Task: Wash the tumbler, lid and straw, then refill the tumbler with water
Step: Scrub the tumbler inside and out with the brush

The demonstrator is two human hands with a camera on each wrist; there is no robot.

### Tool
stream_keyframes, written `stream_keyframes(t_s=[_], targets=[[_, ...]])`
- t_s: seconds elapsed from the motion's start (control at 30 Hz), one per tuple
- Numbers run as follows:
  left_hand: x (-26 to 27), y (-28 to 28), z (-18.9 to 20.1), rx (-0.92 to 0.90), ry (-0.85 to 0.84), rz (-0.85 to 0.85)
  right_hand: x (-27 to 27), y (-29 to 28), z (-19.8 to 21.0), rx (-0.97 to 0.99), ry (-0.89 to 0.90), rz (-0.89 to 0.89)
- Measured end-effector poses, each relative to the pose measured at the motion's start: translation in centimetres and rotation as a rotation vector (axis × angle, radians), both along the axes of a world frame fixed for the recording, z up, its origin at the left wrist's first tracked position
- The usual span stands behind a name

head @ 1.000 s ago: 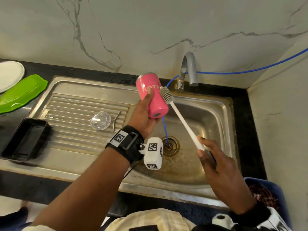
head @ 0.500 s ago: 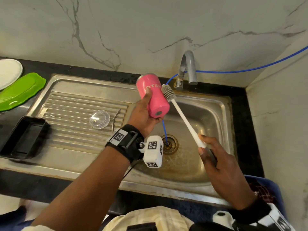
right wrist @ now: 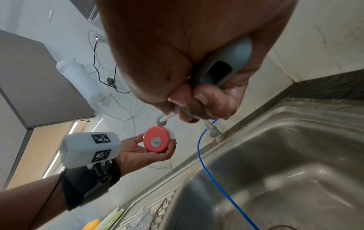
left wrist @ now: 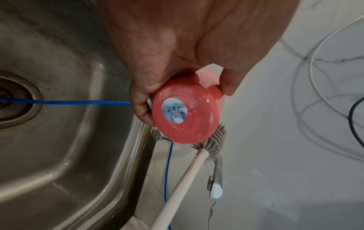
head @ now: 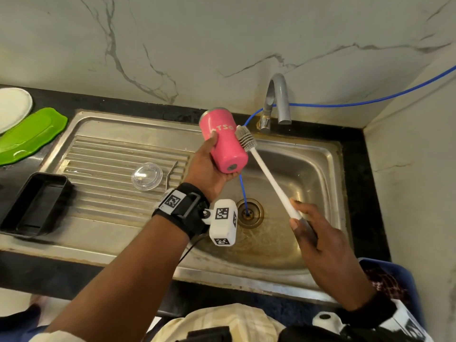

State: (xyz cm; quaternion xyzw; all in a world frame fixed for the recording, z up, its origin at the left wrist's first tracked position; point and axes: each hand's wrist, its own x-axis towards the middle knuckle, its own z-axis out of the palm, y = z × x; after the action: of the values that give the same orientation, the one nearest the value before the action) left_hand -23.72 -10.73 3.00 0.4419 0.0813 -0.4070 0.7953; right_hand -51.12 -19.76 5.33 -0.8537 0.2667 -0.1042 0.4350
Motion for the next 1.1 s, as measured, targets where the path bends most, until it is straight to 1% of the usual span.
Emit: stream_keyframes(t_s=[0.1,0.23,0.33,0.43,0.53,0.67,0.77,0.9,1.0,1.1], targets=[[0.7,0.3,0.4,0.043,-0.033,0.031,-0.6,0.8,0.1,0.018,0.012,0.02],[-0.5,0.0,0.1,0.109,-0.111,-0.046,0.3,0.6,0.2,-0.002,0.018,0.005],[-1.0,-0.5,-0.3,0.156,-0.118,-0.033,1.1,0.1,0.1,-0.032,0.019,-0.009],[0.1,-0.5,-0.1,0.157,-0.098,0.041,0.8,0.4,0.2,-0.018,0.019,0.022],[1.1,-0.2,0.0,0.15,-0.088,0.071,0.0,1.1,0.3,0.006,0.029,0.032],[0.1,-0.6,-0.2,0.17,-0.097,0.03,0.3,0.6,-0.1,-0.01,0.016,0.012],[-0.6,-1.0,-0.3,0.139,-0.049,0.028,0.5,0.1,-0.1,-0.017,0.005,0.015],[0.5,-0.9,-0.3,0.107,-0.039,0.056,-0.3,0.8,0.0,0.001,-0.002,0.032],[0.8,-0.6,-0.2,0.158,-0.057,0.05,-0.8,1.5,0.1,0.008,0.011,0.037],[0.0,-0.7,-0.6,0.206,-0.119,0.01,-0.3,1.3,0.2,-0.007,0.024,0.026]])
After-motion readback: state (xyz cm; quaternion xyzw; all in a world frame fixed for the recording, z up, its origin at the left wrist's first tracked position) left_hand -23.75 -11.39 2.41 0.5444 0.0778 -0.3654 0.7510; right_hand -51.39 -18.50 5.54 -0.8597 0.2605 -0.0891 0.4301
